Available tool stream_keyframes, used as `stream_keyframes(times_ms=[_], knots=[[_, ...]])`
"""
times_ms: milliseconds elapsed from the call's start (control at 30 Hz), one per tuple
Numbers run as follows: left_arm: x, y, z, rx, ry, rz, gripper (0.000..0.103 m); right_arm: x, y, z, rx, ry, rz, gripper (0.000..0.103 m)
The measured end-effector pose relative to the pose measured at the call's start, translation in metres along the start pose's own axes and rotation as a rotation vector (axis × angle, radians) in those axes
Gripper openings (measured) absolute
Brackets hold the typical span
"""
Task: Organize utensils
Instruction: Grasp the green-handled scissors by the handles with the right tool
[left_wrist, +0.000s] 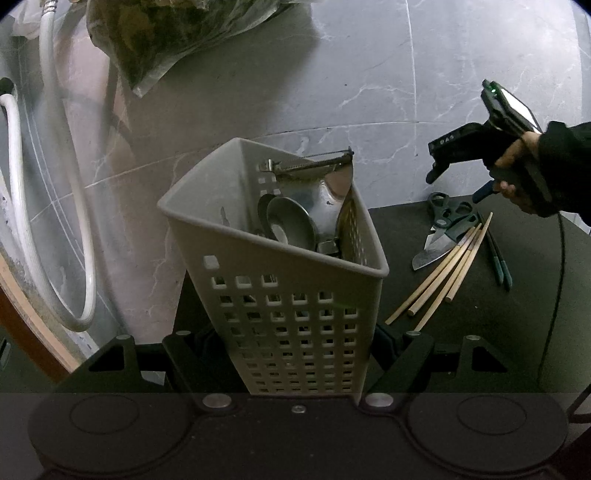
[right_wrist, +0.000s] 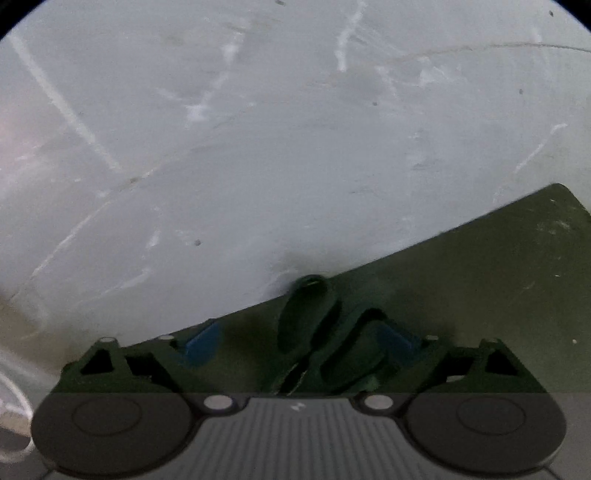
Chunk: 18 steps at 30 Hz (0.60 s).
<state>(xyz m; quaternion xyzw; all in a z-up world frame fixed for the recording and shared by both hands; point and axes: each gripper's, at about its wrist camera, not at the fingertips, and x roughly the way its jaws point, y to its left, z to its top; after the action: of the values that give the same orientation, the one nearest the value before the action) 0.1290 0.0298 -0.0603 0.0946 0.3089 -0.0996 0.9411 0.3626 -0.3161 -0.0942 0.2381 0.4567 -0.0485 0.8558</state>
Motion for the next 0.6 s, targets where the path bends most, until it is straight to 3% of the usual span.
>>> stream_keyframes(times_ms=[267,367,600], knots=[[0.0,0.0001,0.0,0.0,0.0,-0.001,0.079,0.0051,-0.0049,0.0004,0.088,-0.021,-0.096,0.071],[0.0,0.0001,0.0,0.001,0.0,-0.001,0.079,0.005,-0.0052,0.0023,0.108,-0.013,-0.094,0.06],[0.0008,0.0002,-0.0003,-0.004,-0.001,-0.001,0.079,0.0073,-0.0065,0.0083,0.128,0.044,-0.116,0.059]])
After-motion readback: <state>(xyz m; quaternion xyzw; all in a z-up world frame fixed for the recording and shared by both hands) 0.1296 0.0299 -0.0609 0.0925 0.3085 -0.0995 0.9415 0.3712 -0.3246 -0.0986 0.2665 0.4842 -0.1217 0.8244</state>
